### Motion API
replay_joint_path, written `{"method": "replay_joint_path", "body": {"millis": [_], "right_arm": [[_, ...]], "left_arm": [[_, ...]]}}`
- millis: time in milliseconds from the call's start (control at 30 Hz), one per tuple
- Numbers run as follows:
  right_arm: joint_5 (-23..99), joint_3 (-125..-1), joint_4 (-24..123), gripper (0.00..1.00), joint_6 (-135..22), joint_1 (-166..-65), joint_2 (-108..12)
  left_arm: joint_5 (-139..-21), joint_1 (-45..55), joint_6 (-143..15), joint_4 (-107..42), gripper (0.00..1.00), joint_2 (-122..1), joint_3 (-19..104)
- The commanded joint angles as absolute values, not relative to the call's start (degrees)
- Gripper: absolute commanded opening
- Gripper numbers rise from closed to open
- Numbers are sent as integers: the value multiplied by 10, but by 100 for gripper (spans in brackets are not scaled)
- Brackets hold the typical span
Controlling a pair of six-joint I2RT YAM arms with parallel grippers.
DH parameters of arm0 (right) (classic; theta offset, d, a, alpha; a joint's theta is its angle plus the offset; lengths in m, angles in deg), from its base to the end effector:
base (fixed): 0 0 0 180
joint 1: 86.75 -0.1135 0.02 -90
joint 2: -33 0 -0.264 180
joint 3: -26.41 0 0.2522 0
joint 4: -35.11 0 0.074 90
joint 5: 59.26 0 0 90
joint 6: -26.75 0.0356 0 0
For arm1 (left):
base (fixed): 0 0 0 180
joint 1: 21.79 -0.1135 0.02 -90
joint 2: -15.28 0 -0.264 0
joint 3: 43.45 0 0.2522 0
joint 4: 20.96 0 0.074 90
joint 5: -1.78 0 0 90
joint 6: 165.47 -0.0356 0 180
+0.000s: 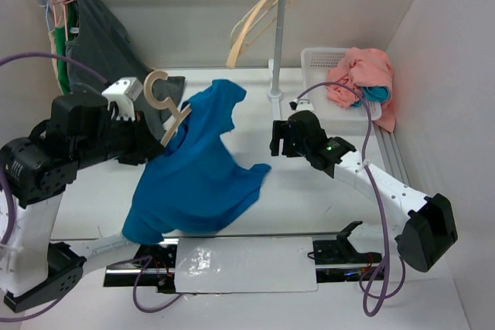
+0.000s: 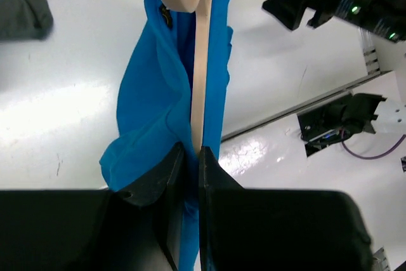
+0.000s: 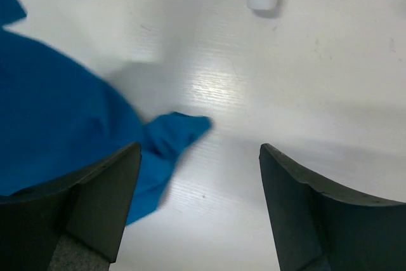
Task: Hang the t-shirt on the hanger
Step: Place tshirt on hanger, then hang the hanger with tshirt onto the clothesline
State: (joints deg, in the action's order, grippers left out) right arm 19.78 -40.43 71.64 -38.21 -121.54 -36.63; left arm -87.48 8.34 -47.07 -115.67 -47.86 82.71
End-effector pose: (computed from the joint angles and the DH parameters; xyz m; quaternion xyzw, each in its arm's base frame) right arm 0.2209 0.1452 0.2797 -0.0357 0.8999 0.1377 0.4123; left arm 0.0935 -0.0548 0.5162 0.0163 0.8731 -0.2431 0.4222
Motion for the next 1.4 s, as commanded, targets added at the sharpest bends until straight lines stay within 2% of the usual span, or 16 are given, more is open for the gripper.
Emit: {"method": "replay_joint_path", "body": {"millis": [0, 200, 333, 433, 600, 733, 900, 1100, 1367], "right_arm": [[158, -435, 753, 83, -378, -1212, -354], [147, -494, 788, 83, -383, -1201, -371], [153, -532, 806, 83, -383, -1189, -366], [153, -546, 821, 83, -388, -1183, -354], [163, -584, 841, 84, -400, -1166, -348], [158, -621, 847, 89, -416, -1154, -359], [130, -696, 875, 89, -416, -1143, -390], [108, -757, 895, 89, -416, -1131, -421], [103, -860, 919, 89, -430, -1114, -482]], "left_arm": [[-872, 81, -449, -1129, 0, -452, 796], [-1015, 81, -455, -1129, 0, -497, 817], [-1114, 41, -460, -1129, 0, -597, 861], [-1149, 19, -491, -1117, 0, -669, 967], [-1120, -29, -538, -1050, 0, -735, 1047], [-1126, -40, -562, -999, 0, -777, 1069], [-1145, -71, -575, -955, 0, -811, 1126], [-1195, -122, -635, -878, 0, -824, 1106], [-1183, -196, -670, -783, 0, -847, 1101]]}}
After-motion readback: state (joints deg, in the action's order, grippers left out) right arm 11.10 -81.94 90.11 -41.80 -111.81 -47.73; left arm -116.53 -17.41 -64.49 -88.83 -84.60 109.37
